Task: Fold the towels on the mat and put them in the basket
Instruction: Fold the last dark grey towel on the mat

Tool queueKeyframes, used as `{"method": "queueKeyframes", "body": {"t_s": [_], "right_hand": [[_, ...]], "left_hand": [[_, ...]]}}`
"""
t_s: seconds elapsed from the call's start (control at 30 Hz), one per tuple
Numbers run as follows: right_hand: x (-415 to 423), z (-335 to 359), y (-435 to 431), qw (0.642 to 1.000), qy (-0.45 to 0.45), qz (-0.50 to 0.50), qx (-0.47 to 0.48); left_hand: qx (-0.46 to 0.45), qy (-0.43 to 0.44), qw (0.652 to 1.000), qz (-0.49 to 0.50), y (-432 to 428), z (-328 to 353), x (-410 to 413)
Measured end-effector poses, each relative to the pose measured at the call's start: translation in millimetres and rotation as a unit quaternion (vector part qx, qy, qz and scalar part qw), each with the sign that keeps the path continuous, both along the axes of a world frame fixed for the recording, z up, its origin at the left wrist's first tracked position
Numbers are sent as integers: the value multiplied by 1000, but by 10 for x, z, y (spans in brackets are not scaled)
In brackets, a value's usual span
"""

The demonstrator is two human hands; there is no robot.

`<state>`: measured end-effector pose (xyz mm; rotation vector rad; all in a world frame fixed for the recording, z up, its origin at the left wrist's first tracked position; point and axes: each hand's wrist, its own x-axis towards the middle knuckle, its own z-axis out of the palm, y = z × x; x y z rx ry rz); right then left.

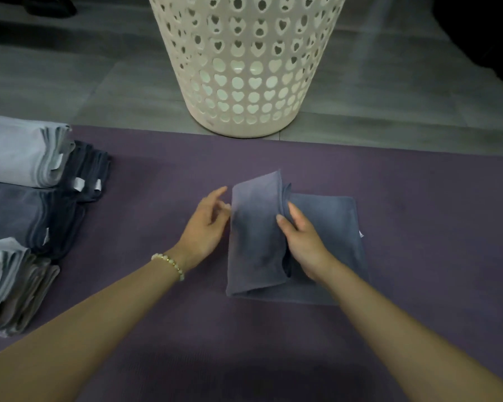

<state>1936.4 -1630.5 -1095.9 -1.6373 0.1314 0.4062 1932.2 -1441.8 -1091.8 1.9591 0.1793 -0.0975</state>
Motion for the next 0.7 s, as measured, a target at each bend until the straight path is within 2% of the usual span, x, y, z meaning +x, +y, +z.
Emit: {"method": "queueKeyframes", "body": {"t_s": [0.07, 0.17, 0.27, 0.37, 0.5, 0.6, 0.7], "right_hand": [[40, 56, -323, 999, -20, -36, -15], [34, -20, -801, 995, -2, -96, -41], [-53, -225, -1063, 990, 35, -125, -56], [-28, -394, -1078, 986, 48, -152, -58], [125, -467, -1009, 971, -39, -171, -165], [160, -455, -1043, 959, -108, -203, -168], [112, -551, -1165, 949, -116, -218, -195]], "left_hand": [[133, -49, 985, -101, -122, -77, 108], [309, -67, 922, -225, -421, -206, 206], [401, -38, 876, -266, -722, -451, 171], [439, -26, 861, -255, -845, -637, 121], [429, -54, 870, -238, -836, -671, 124], [406, -54, 886, -218, -904, -635, 153], [403, -54, 885, -225, -1028, -648, 165]]}}
